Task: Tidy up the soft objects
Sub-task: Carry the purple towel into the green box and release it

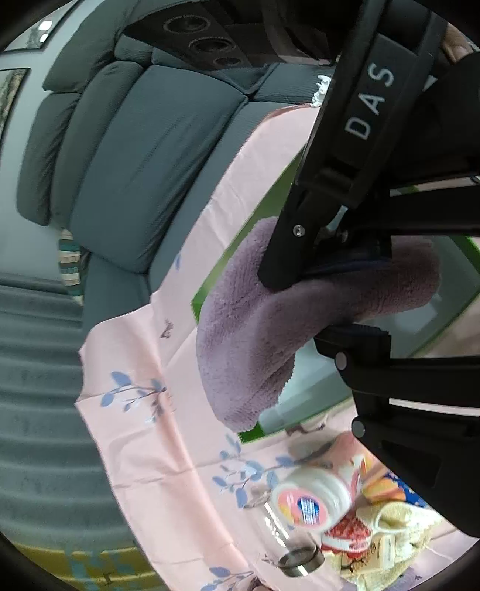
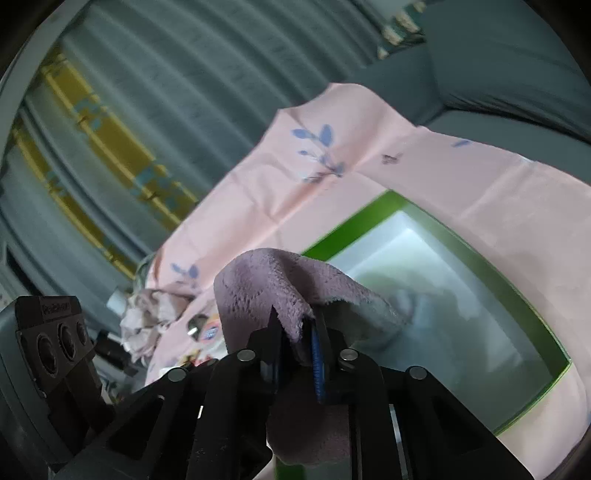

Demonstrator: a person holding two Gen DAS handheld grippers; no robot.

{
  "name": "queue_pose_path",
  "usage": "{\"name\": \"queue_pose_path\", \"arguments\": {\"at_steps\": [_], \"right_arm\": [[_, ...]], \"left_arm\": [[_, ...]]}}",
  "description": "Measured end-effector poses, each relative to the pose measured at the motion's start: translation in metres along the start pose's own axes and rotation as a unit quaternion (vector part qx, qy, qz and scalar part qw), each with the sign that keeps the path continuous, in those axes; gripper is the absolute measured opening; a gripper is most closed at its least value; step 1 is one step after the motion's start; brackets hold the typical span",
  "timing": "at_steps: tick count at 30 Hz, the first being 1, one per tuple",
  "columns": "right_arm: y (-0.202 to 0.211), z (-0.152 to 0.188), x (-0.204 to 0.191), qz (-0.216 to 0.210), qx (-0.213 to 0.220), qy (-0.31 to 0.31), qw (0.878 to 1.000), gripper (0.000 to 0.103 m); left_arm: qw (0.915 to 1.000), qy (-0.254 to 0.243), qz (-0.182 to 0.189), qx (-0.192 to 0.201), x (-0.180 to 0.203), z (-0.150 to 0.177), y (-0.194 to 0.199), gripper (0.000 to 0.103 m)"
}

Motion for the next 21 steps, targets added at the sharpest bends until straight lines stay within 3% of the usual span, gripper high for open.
{"name": "queue_pose_path", "arguments": {"at_steps": [3, 6, 14, 16, 21], "right_arm": [[-0.006, -0.002, 0.013, 0.015, -0.002, -0.019, 1.0, 0.014], [-0.011, -0.003, 0.023, 0.064, -0.006, -0.027, 0.998, 0.014], [-0.01, -0.003, 0.032, 0.077, -0.002, -0.042, 0.996, 0.014], [-0.009, -0.004, 0.032, 0.082, 0.001, -0.041, 0.996, 0.014], [0.001, -0.008, 0.026, 0.096, 0.032, -0.027, 0.995, 0.014]], "left_arm": [[0.9998, -0.007, 0.006, -0.016, 0.004, -0.001, -0.016, 0.022], [0.9991, -0.001, 0.012, -0.039, 0.002, -0.001, -0.031, 0.022], [0.9982, 0.01, 0.023, -0.054, 0.004, 0.001, -0.041, 0.026], [0.9983, 0.008, 0.016, -0.056, 0.002, 0.001, -0.042, 0.044], [0.9982, 0.022, 0.022, -0.052, -0.007, 0.002, -0.032, 0.072]]}}
Point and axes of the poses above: each gripper's, at about its wrist camera, not at the fingertips, and y roughly against the way its jaws point, x to its right, z to its underside, the point moved 1 cm from there along -y, roughly the way its jaws point, and after that the axes turned 13 degrees about -z, right-handed, at the moved point
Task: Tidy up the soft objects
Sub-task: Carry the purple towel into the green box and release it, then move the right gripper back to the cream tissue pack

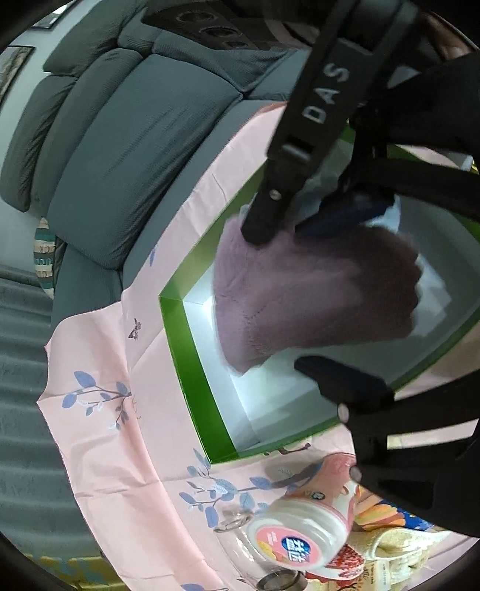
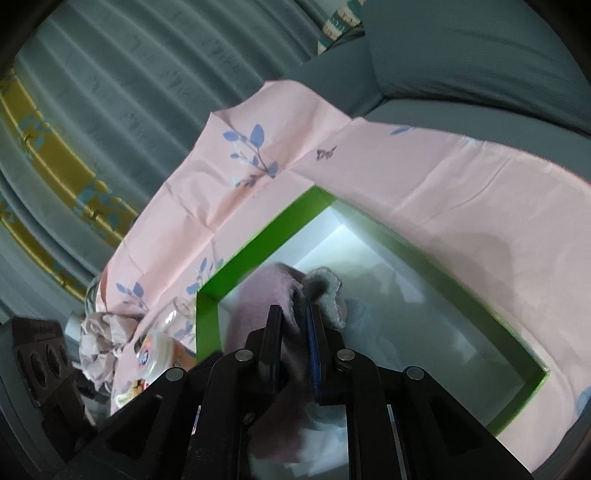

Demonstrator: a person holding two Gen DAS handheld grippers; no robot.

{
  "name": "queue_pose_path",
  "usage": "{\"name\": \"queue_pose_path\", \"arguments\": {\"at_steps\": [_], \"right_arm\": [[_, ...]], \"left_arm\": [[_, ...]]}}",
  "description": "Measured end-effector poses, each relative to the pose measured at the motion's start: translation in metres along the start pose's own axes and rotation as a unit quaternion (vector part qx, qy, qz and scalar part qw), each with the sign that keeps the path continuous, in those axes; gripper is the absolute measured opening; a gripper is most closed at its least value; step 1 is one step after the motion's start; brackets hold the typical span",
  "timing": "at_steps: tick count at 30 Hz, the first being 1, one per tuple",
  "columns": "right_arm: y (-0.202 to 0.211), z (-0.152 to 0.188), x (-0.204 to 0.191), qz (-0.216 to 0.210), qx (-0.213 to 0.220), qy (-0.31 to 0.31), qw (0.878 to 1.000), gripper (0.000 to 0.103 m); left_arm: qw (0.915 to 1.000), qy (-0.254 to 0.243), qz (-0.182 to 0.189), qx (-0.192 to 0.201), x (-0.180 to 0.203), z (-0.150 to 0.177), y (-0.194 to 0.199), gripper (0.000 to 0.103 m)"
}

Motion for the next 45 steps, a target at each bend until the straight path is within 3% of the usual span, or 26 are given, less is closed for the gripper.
{"name": "queue_pose_path", "arguments": {"at_steps": [2, 3, 4, 6, 10, 17, 22, 28, 32, 36, 44, 45], "right_arm": [[0.007, -0.002, -0.003, -0.001, 0.016, 0.004, 1.0, 0.019], [0.012, -0.003, -0.004, -0.004, 0.027, 0.004, 1.0, 0.032], [0.015, -0.003, -0.004, -0.009, 0.036, 0.003, 0.999, 0.05], [0.023, -0.004, -0.006, -0.029, 0.054, -0.002, 0.998, 0.067], [0.03, -0.006, -0.012, -0.062, 0.064, -0.007, 0.996, 0.072], [0.025, 0.001, -0.045, -0.053, 0.049, 0.04, 0.997, 0.083], [0.012, 0.016, -0.081, -0.059, 0.023, 0.093, 0.994, 0.086], [-0.025, 0.052, -0.135, -0.104, -0.055, 0.161, 0.98, 0.086], [-0.063, 0.09, -0.162, -0.089, -0.119, 0.208, 0.967, 0.086], [-0.092, 0.12, -0.169, -0.069, -0.165, 0.215, 0.96, 0.086], [-0.121, 0.142, -0.21, -0.074, -0.209, 0.229, 0.948, 0.086], [-0.132, 0.143, -0.22, -0.077, -0.22, 0.227, 0.946, 0.082]], "left_arm": [[0.9999, 0.005, 0.002, 0.01, -0.005, 0.0, 0.009, 0.078], [0.9998, 0.008, 0.0, 0.017, -0.008, 0.0, 0.015, 0.08], [0.9997, 0.01, -0.003, 0.023, -0.011, 0.0, 0.02, 0.083], [0.9993, 0.016, -0.008, 0.032, -0.018, 0.002, 0.028, 0.086], [0.9976, 0.043, -0.02, 0.05, -0.043, 0.012, 0.051, 0.096], [0.9886, 0.109, -0.073, 0.073, -0.11, 0.048, 0.091, 0.101], [0.9727, 0.167, -0.149, 0.061, -0.172, 0.089, 0.114, 0.101], [0.9451, 0.245, -0.212, 0.04, -0.242, 0.148, 0.13, 0.101], [0.9309, 0.298, -0.21, 0.029, -0.271, 0.179, 0.124, 0.101], [0.9195, 0.334, -0.208, 0.007, -0.289, 0.194, 0.111, 0.1], [0.9101, 0.352, -0.218, 0.016, -0.305, 0.201, 0.119, 0.1], [0.909, 0.354, -0.22, 0.016, -0.307, 0.202, 0.12, 0.1]]}}
Point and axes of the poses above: each gripper's, at about its wrist camera, not at the fingertips, and y roughly against the way its jaws point, x to its right, z to its underside, the point moved 1 cm from there along -y, roughly the way its jaws point, and after that the axes turned 13 degrees about -z, right-handed, at the moved point
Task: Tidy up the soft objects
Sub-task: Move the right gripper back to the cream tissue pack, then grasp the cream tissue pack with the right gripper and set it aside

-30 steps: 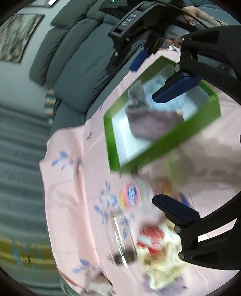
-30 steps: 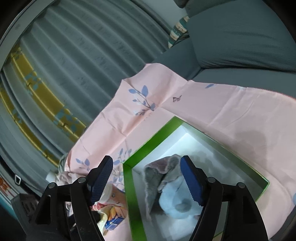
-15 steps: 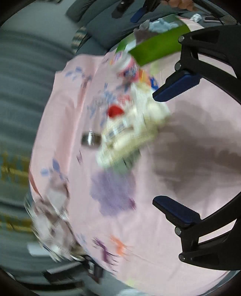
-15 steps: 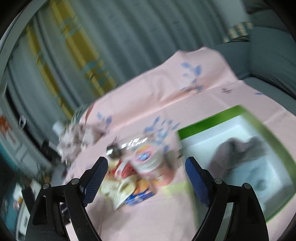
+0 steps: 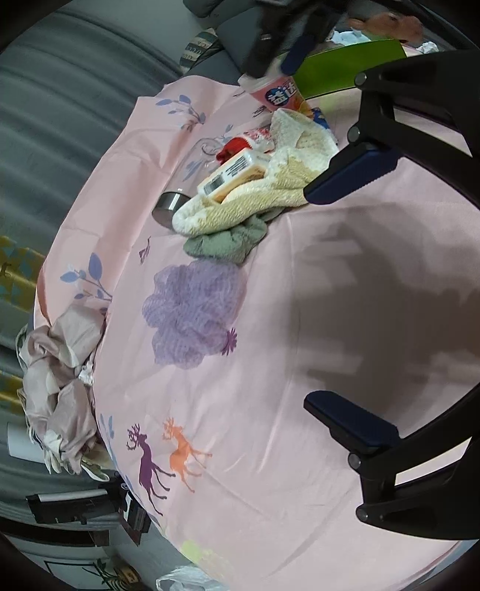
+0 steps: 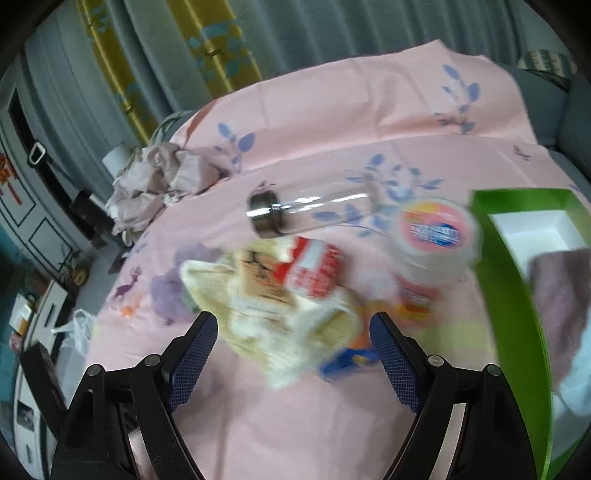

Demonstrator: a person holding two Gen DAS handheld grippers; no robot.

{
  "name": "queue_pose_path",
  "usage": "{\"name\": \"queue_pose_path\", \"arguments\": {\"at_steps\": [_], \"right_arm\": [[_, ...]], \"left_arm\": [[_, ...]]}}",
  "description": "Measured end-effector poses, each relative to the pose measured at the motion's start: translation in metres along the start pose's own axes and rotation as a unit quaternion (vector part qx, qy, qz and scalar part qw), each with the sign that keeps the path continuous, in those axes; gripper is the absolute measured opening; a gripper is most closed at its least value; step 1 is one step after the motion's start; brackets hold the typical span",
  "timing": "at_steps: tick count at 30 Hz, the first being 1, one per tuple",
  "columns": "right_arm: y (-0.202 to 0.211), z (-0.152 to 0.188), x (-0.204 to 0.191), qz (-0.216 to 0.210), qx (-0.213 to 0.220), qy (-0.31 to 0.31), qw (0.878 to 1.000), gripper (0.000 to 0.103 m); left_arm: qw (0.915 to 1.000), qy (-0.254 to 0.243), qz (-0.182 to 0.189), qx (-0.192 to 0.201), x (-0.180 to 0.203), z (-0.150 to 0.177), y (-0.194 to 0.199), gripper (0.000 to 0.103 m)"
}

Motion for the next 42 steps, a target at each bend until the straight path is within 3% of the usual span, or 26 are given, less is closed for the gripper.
{"name": "queue_pose_path", "arguments": {"at_steps": [5, 10, 17, 19, 26, 32, 35, 39, 42], "right_arm": [[-0.054, -0.026, -0.006, -0.001, -0.054, -0.038, 0.998, 0.063], [-0.093, -0.026, -0.005, 0.038, -0.1, -0.035, 0.994, 0.059], [-0.116, -0.02, 0.006, 0.042, -0.123, -0.051, 0.99, 0.058], [-0.119, -0.02, 0.005, 0.047, -0.13, -0.046, 0.989, 0.046], [-0.094, -0.017, -0.001, 0.041, -0.106, -0.021, 0.993, 0.037], [-0.032, 0.009, -0.046, 0.058, -0.069, 0.106, 0.99, 0.037], [-0.024, 0.031, -0.057, 0.056, -0.087, 0.14, 0.985, 0.037], [-0.034, 0.063, -0.054, 0.063, -0.121, 0.141, 0.981, 0.038], [-0.05, 0.085, -0.045, 0.069, -0.165, 0.143, 0.973, 0.045]], "left_arm": [[0.9999, 0.012, 0.001, -0.005, -0.009, -0.003, 0.0, 0.1], [0.9997, 0.014, 0.016, -0.011, -0.011, -0.004, 0.001, 0.1], [0.9993, 0.019, 0.027, -0.015, -0.013, -0.006, 0.002, 0.1], [0.9993, 0.019, 0.029, -0.016, -0.013, -0.006, 0.002, 0.1], [0.9995, 0.013, 0.024, -0.015, -0.011, -0.005, 0.002, 0.1], [0.9996, 0.015, 0.015, -0.017, -0.012, -0.005, 0.001, 0.1], [0.9998, 0.011, 0.009, -0.016, -0.01, -0.003, 0.002, 0.1], [0.9998, 0.008, 0.001, -0.019, -0.009, -0.001, 0.0, 0.1], [0.9998, 0.005, -0.002, -0.02, -0.01, 0.0, 0.0, 0.1]]}}
Point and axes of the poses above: each gripper's, at about its wrist camera, not at the fingertips, and y roughly against the way its jaws point, x to its right, z to its underside, the point moved 1 cm from there along -y, roughly the way its jaws point, and after that the axes turned 13 degrees about -z, right-handed, at the moved point
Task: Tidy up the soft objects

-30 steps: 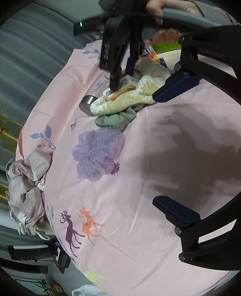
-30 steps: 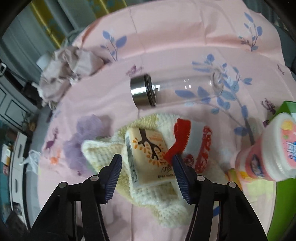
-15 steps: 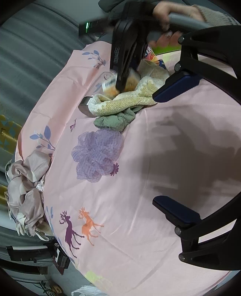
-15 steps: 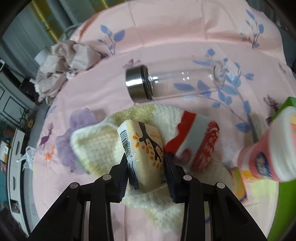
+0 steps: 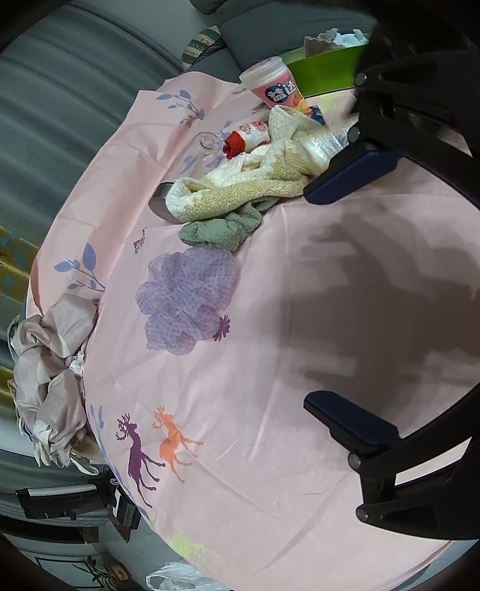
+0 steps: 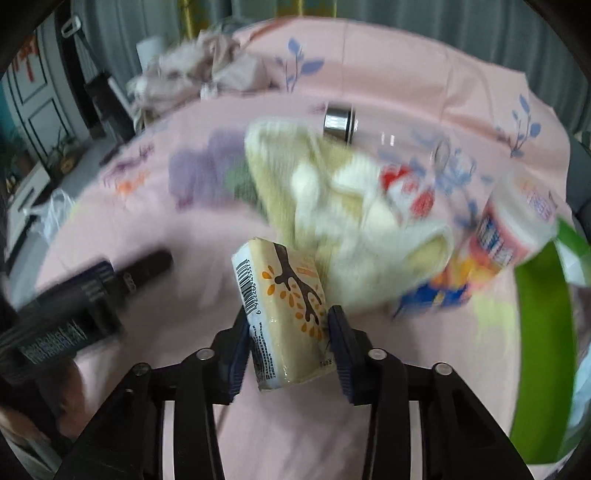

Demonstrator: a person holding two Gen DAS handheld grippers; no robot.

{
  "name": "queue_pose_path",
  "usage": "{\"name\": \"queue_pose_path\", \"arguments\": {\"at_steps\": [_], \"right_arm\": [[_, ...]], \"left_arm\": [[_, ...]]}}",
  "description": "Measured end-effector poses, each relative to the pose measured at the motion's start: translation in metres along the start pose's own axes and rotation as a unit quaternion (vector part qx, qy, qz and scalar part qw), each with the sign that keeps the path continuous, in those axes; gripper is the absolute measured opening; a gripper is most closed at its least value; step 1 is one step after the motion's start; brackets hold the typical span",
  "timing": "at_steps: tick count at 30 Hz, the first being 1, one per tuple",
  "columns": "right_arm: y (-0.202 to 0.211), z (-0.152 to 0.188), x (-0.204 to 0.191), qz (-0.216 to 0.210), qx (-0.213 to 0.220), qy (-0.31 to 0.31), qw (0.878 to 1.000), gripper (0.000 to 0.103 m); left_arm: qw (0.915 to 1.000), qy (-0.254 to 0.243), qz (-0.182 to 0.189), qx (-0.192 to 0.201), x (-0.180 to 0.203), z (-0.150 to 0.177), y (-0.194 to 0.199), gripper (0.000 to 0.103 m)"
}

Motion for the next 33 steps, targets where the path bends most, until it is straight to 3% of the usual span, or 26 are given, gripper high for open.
{"name": "queue_pose_path", "arguments": {"at_steps": [2, 4, 6, 8, 13, 18, 22, 27, 33], "right_arm": [[0.0, 0.005, -0.002, -0.002, 0.0, 0.011, 1.0, 0.053], [0.011, 0.004, 0.0, -0.007, 0.021, 0.009, 1.0, 0.079], [0.026, 0.0, 0.006, -0.032, 0.048, -0.008, 0.998, 0.085], [0.036, -0.001, 0.015, -0.055, 0.062, -0.031, 0.996, 0.086], [0.043, 0.001, 0.035, -0.067, 0.08, -0.093, 0.99, 0.086], [0.052, 0.001, 0.045, -0.131, 0.099, -0.123, 0.979, 0.086], [0.057, 0.001, 0.049, -0.118, 0.112, -0.122, 0.979, 0.085], [0.056, 0.001, 0.055, -0.149, 0.113, -0.138, 0.973, 0.086], [0.062, 0.003, 0.051, -0.148, 0.126, -0.131, 0.972, 0.083]], "left_arm": [[1.0, 0.002, 0.0, -0.002, 0.0, 0.001, 0.0, 0.1], [1.0, 0.004, -0.001, -0.006, 0.0, 0.002, -0.002, 0.1], [0.9999, 0.002, -0.002, -0.01, 0.001, 0.003, -0.004, 0.1], [0.9999, -0.001, -0.005, -0.012, 0.003, 0.005, -0.005, 0.099], [0.9999, 0.001, 0.003, -0.013, 0.002, 0.007, -0.002, 0.099], [0.9999, 0.004, 0.007, -0.011, 0.002, 0.008, -0.005, 0.095], [0.9995, 0.008, 0.023, -0.02, 0.003, 0.008, -0.006, 0.089], [0.9991, 0.007, 0.04, -0.01, 0.003, 0.008, -0.002, 0.085], [0.9964, 0.014, 0.083, -0.013, 0.007, 0.007, 0.001, 0.081]]}}
Point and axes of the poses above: each gripper's, at about its wrist camera, not at the fingertips, and y roughly against the way its jaws point, x to its right, z to its underside, the point moved 1 cm from there along -y, roughly the way its jaws point, and after that the axes turned 13 degrees about -z, right-handed, at the moved point
